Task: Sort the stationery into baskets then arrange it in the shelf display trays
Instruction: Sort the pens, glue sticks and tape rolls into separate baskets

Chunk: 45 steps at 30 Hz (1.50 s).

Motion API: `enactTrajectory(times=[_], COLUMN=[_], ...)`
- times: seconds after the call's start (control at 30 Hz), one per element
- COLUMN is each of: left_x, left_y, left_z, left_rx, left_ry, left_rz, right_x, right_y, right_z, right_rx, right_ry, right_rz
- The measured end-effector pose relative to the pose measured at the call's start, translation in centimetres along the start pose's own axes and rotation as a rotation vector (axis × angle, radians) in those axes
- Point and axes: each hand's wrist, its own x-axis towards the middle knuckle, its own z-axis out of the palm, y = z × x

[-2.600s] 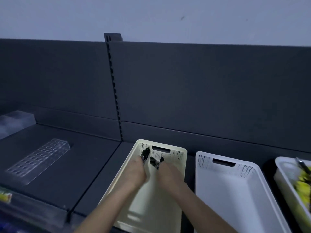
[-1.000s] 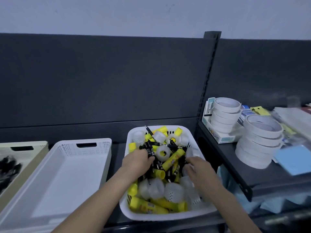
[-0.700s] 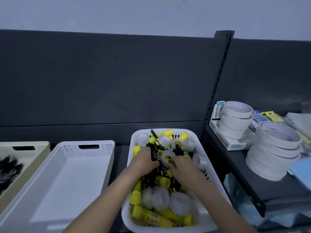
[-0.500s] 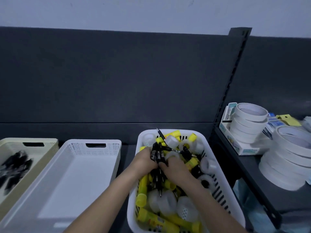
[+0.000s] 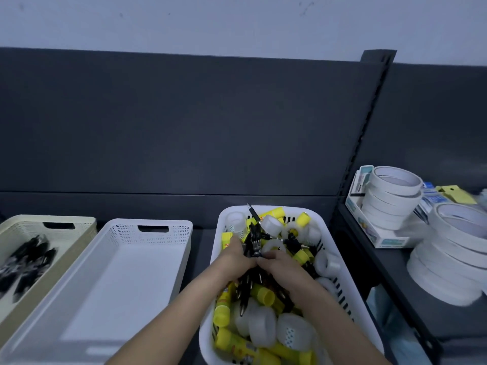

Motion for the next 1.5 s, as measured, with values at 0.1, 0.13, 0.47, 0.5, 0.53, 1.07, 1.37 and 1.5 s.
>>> enactTrajectory(times=[0.1, 0.13, 0.47, 0.5, 0.53, 1.07, 1.37, 1.5], left_x=[0.0, -0.2, -1.7, -1.8, -2.0, -9.8, -14.8, -16.0], left_y=[-0.8, -1.1, -0.9, -0.7, -0.5, -6.1, -18.4, -24.3], left_z=[0.1, 0.1, -1.5, -1.5, -1.4, -9.7, -23.0, -29.1], left_rx=[-0.153, -0.244, -0.513, -0.529, -0.540, -0.528, -0.437, -0.307], left_ry=[0.066, 0.080, 0.158, 0.153, 0.150, 0.431, 0.642, 0.661], left_rz=[0.045, 0.060, 0.104, 0.107, 0.112, 0.097, -0.026, -0.103], right_x=[-0.4, -0.6, -3.9, -4.1, -4.5, -5.2, -3.6, -2.3], right_y=[-0.7, -0.8, 0.9, 0.8, 0.7, -3.6, -10.3, -13.3], right_z=[0.4, 0.4, -3.0, -3.2, -3.3, 4.8, 20.9, 30.8], right_rx=[0.058, 0.123, 0.561, 0.633, 0.690, 0.701, 0.691, 0.719], right_ry=[-0.004, -0.003, -0.004, -0.020, -0.038, -0.186, -0.403, -0.437], right_rz=[-0.002, 0.014, -0.072, -0.075, -0.077, -0.161, -0.120, -0.076])
